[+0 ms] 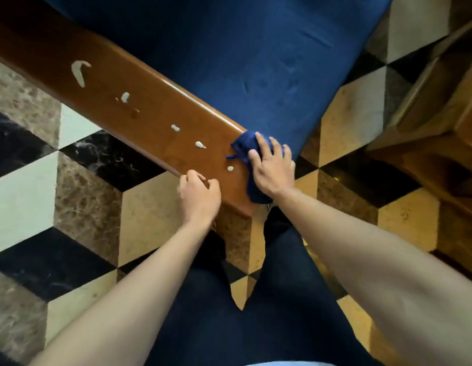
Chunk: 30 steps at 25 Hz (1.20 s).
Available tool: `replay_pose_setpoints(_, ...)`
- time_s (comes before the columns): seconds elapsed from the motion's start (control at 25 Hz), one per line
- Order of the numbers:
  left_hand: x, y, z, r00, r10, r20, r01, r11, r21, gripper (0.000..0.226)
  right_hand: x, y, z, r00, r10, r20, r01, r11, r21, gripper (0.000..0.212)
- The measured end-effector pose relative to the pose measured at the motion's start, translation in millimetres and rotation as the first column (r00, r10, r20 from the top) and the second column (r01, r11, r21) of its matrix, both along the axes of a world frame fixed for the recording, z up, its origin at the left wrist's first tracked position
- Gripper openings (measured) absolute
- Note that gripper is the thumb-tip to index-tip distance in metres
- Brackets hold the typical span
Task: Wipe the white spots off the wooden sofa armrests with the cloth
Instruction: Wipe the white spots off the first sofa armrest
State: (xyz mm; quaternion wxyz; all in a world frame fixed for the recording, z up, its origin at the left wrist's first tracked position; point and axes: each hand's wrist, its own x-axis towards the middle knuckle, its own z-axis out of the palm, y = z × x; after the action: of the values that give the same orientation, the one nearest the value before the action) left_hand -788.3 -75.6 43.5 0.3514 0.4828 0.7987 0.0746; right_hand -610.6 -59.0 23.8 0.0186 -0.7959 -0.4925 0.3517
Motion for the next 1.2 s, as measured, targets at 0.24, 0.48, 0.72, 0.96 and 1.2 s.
replay_pose_setpoints(0.24,-58,34,-36,0.986,-0.116,0.119,0.128,0.986,-0.105,0.039,5,53,-19,0.985,-0.116,0.125,0.129,0.986,-0.104,0.061)
replay_pose_setpoints(0.48,-54,22,-50,0.865,0.297,0.404,-0.257,0.955,-0.150,0.040,-26,9,-30,0.965,-0.003,0.262,-0.065,0.966,0.249,0.047)
replay_pose_setpoints(0.72,-62,34,-49,0.313,0.766,0.561,-0.659,0.601,-0.453,0.052,-42,-97,-33,0.972,0.155,0.174,-0.202,0.933,0.298,0.049)
replay_pose_setpoints(0.96,-82,63,-50,0.315,0.766,0.560,-0.661,0.600,-0.450,0.056,-40,-29,-41,0.946,0.103,0.306,-0.184,0.951,0.247,0.055)
replay_pose_setpoints(1.2,-91,61,-48,0.100,0.823,0.559,-0.610,0.495,-0.619,0.071,-65,-88,-42,0.871,0.282,0.403,-0.390,0.894,0.218,0.063)
